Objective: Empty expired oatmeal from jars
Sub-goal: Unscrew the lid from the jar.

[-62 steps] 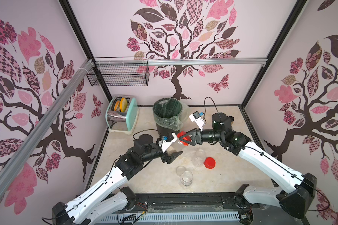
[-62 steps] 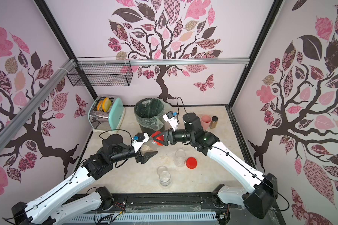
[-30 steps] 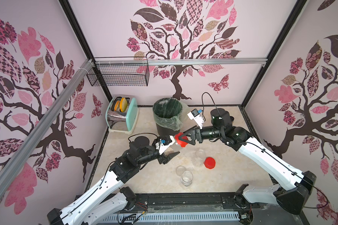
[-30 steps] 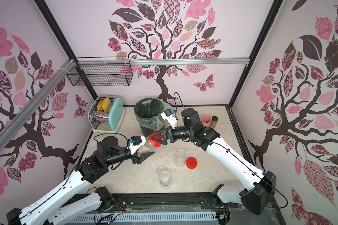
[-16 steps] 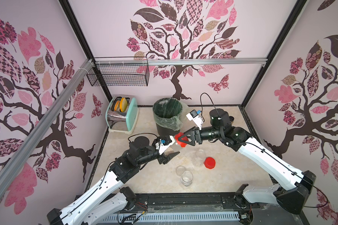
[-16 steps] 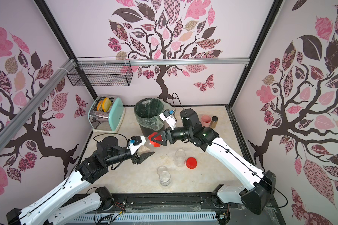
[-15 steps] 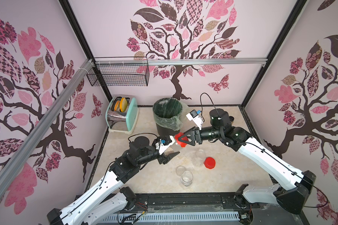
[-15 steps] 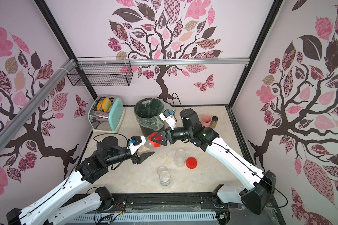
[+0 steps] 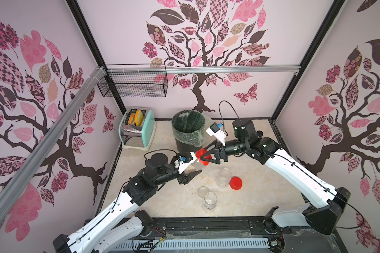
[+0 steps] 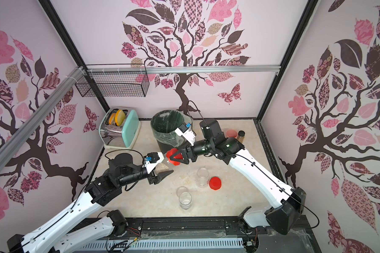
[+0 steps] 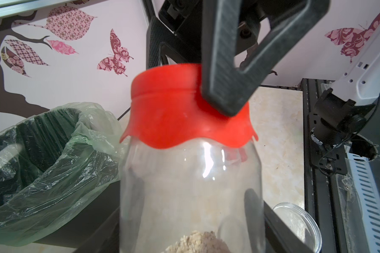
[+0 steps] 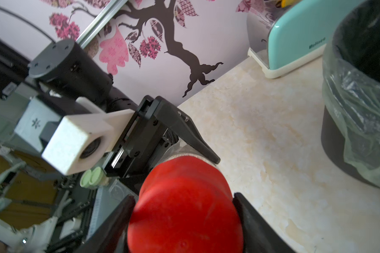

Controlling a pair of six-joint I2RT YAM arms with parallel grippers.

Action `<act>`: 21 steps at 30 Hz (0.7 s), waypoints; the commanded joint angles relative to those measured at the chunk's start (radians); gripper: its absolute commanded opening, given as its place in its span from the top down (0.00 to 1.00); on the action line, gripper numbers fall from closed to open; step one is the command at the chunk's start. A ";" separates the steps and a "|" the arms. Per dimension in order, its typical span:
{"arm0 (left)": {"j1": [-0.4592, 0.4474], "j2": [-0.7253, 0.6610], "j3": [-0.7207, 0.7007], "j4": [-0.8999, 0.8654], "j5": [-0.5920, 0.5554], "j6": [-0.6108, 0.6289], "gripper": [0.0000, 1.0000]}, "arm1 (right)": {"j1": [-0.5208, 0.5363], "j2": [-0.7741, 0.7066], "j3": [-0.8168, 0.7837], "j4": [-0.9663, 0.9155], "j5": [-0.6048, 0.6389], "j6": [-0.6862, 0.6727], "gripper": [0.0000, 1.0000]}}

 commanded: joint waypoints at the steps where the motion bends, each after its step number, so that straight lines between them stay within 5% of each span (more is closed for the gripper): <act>1: -0.006 0.000 0.020 0.021 0.056 -0.050 0.63 | 0.003 0.003 0.037 -0.078 -0.109 -0.335 0.59; 6: -0.006 -0.005 0.018 0.020 0.059 -0.052 0.66 | -0.036 0.014 0.047 -0.098 -0.155 -0.434 0.51; 11: -0.006 -0.003 0.010 0.029 0.035 -0.037 0.66 | -0.040 0.016 0.067 -0.044 -0.088 -0.300 0.02; 21: -0.006 -0.032 -0.022 0.116 -0.121 0.008 0.66 | -0.040 -0.040 0.132 -0.123 0.309 0.192 0.01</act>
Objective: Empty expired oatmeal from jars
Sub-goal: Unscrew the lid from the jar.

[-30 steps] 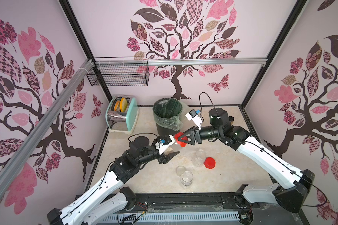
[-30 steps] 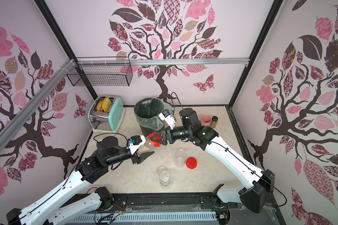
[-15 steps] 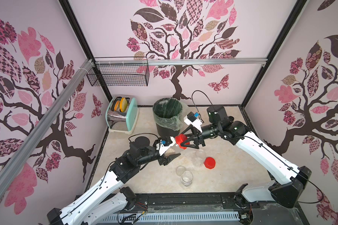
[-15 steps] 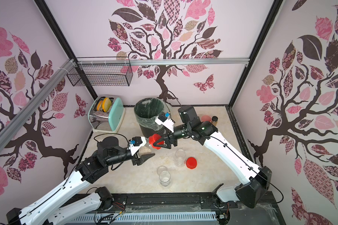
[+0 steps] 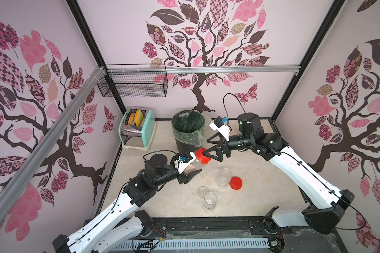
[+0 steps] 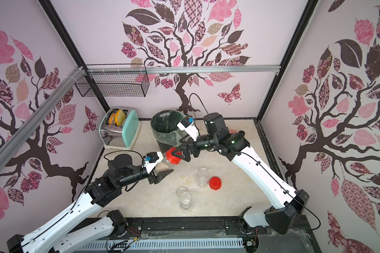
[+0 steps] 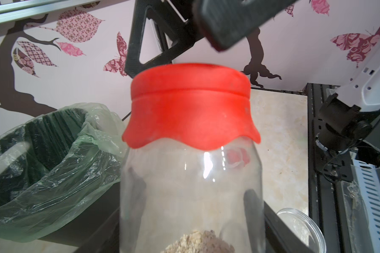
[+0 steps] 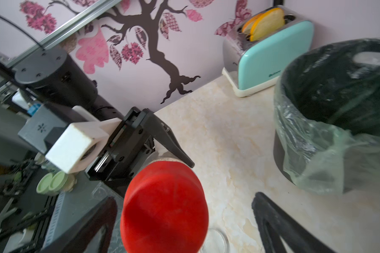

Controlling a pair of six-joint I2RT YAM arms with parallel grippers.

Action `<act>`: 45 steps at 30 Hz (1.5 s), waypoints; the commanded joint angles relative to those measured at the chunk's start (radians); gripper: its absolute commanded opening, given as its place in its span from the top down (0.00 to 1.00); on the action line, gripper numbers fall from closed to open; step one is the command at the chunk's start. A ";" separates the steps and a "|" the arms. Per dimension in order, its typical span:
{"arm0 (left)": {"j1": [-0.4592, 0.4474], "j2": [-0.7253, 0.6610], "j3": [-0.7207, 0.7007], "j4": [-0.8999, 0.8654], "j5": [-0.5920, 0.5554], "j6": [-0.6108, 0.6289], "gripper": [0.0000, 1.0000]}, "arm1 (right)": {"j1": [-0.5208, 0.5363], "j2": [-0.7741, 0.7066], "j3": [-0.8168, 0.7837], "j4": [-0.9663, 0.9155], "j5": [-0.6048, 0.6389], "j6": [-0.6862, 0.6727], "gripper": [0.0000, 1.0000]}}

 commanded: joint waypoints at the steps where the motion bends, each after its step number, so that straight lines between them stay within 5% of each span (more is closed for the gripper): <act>1: 0.000 -0.015 -0.006 0.079 -0.064 0.022 0.66 | -0.003 -0.025 0.015 -0.039 0.110 0.193 0.01; 8: 0.000 -0.007 -0.006 0.092 -0.066 0.023 0.65 | 0.016 -0.023 0.001 0.029 -0.013 0.284 0.03; 17: 0.000 -0.025 -0.012 0.086 -0.063 0.019 0.65 | 0.092 0.039 0.030 0.041 0.004 0.281 0.01; 26: 0.000 -0.017 -0.009 0.085 -0.049 0.007 0.65 | 0.093 0.036 0.022 0.057 0.011 0.232 0.20; 35: 0.000 -0.037 -0.014 0.058 -0.039 -0.003 0.66 | 0.089 0.045 0.028 0.036 -0.064 0.065 0.66; 45: 0.000 -0.071 -0.027 0.020 -0.020 0.001 0.67 | 0.089 0.001 -0.033 -0.013 -0.242 -0.382 0.71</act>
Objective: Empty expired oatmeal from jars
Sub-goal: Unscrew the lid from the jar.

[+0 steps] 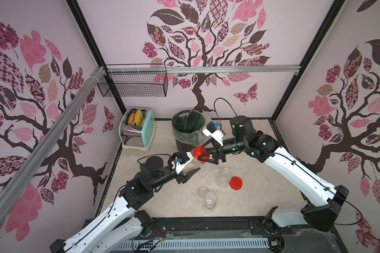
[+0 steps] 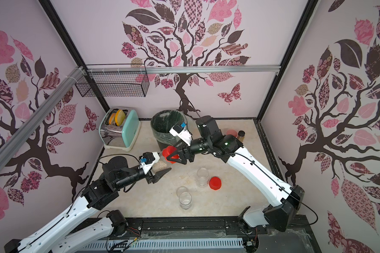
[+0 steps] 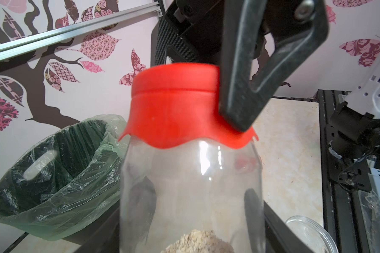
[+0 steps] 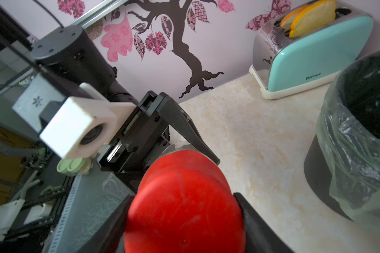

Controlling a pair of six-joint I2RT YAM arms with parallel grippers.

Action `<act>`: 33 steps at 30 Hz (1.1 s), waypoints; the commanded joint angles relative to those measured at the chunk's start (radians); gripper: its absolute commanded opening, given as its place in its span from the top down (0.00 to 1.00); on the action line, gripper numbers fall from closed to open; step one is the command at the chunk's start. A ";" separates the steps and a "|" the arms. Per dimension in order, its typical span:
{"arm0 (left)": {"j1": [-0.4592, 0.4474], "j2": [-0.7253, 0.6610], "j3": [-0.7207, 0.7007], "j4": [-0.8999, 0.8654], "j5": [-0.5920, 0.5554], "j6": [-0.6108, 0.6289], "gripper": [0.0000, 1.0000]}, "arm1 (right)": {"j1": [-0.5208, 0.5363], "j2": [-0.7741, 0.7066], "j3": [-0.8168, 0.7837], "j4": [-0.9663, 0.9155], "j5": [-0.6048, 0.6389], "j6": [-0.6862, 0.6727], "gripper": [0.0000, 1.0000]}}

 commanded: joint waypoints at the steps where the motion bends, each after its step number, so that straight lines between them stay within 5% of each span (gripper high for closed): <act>1: 0.006 -0.018 -0.015 0.004 -0.005 -0.019 0.67 | 0.003 -0.040 -0.011 -0.051 -0.110 -0.233 0.70; 5: 0.006 -0.029 -0.018 0.004 -0.002 -0.012 0.67 | 0.003 -0.034 -0.018 -0.037 -0.098 -0.256 0.57; 10: 0.006 -0.027 -0.015 0.004 -0.005 -0.006 0.67 | 0.003 -0.040 -0.016 -0.035 -0.048 -0.223 0.15; 13: 0.006 -0.032 -0.021 0.010 -0.011 -0.013 0.67 | -0.022 -0.038 0.004 -0.071 -0.010 -0.188 0.01; 24: 0.005 -0.028 -0.039 0.041 -0.059 -0.002 0.68 | -0.067 -0.095 0.019 -0.060 0.225 0.229 0.00; 33: 0.006 0.015 -0.017 0.077 -0.067 0.013 0.68 | -0.100 -0.065 0.056 -0.101 0.195 0.376 0.01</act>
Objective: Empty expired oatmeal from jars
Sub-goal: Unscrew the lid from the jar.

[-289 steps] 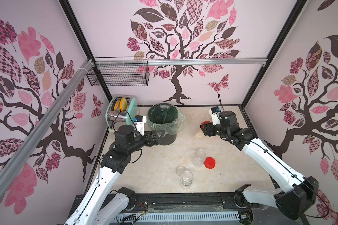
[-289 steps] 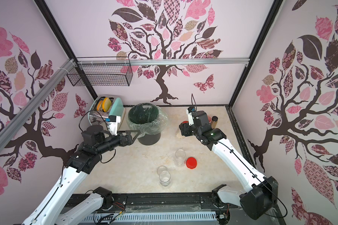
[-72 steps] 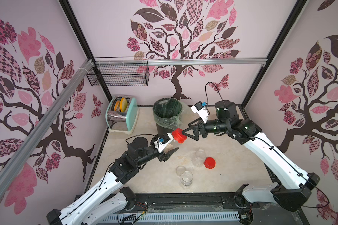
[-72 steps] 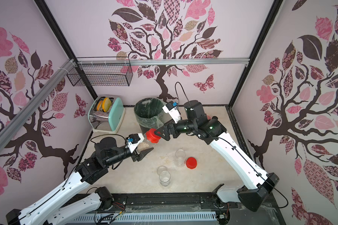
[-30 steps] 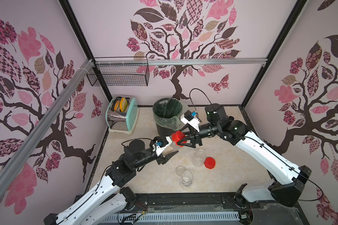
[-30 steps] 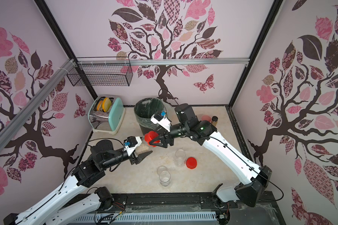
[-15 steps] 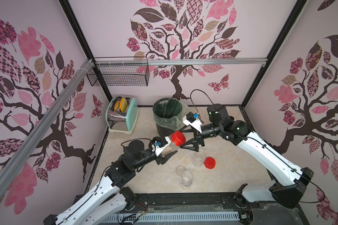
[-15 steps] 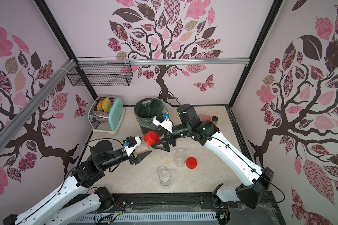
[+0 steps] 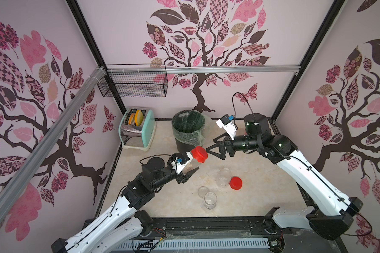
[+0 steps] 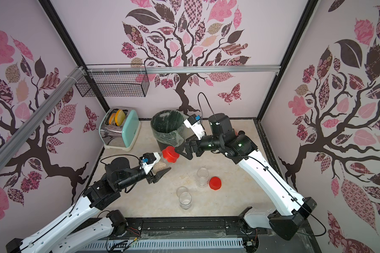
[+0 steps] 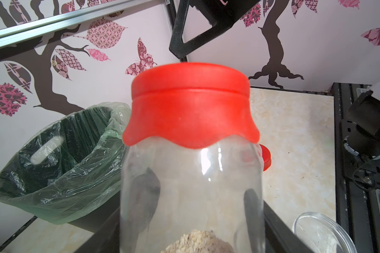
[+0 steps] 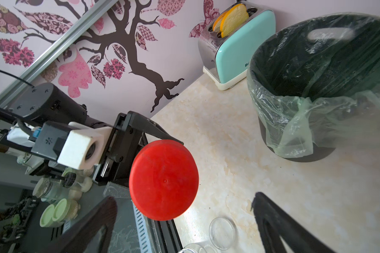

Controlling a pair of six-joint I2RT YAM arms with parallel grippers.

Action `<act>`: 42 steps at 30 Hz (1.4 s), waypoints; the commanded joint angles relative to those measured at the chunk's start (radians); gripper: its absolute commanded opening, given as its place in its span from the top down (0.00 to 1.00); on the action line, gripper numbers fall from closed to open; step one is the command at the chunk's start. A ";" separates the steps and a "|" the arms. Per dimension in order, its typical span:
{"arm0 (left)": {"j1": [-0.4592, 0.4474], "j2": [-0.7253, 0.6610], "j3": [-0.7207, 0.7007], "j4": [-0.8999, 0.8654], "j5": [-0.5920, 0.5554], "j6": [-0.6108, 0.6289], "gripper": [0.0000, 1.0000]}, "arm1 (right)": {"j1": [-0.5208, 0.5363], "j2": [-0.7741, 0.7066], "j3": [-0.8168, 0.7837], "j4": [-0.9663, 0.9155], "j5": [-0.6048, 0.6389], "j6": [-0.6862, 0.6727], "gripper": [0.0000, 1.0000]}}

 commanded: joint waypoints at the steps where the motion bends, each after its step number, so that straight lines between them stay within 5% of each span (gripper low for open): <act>1: 0.000 0.007 0.024 0.052 -0.004 0.013 0.68 | -0.007 0.024 0.034 -0.025 -0.015 0.080 0.01; 10: 0.000 0.027 0.031 0.056 0.002 0.022 0.68 | -0.001 0.042 -0.003 0.034 -0.127 0.129 0.01; 26: 0.000 0.028 0.028 0.063 0.018 0.016 0.68 | 0.081 0.102 -0.025 0.052 -0.129 0.111 0.01; 34: -0.001 0.022 0.025 0.060 0.018 0.009 0.68 | 0.095 0.097 -0.040 0.073 -0.155 0.097 0.14; 42: 0.000 0.028 0.028 0.063 0.022 0.007 0.68 | 0.095 0.089 -0.054 0.107 -0.187 0.079 0.39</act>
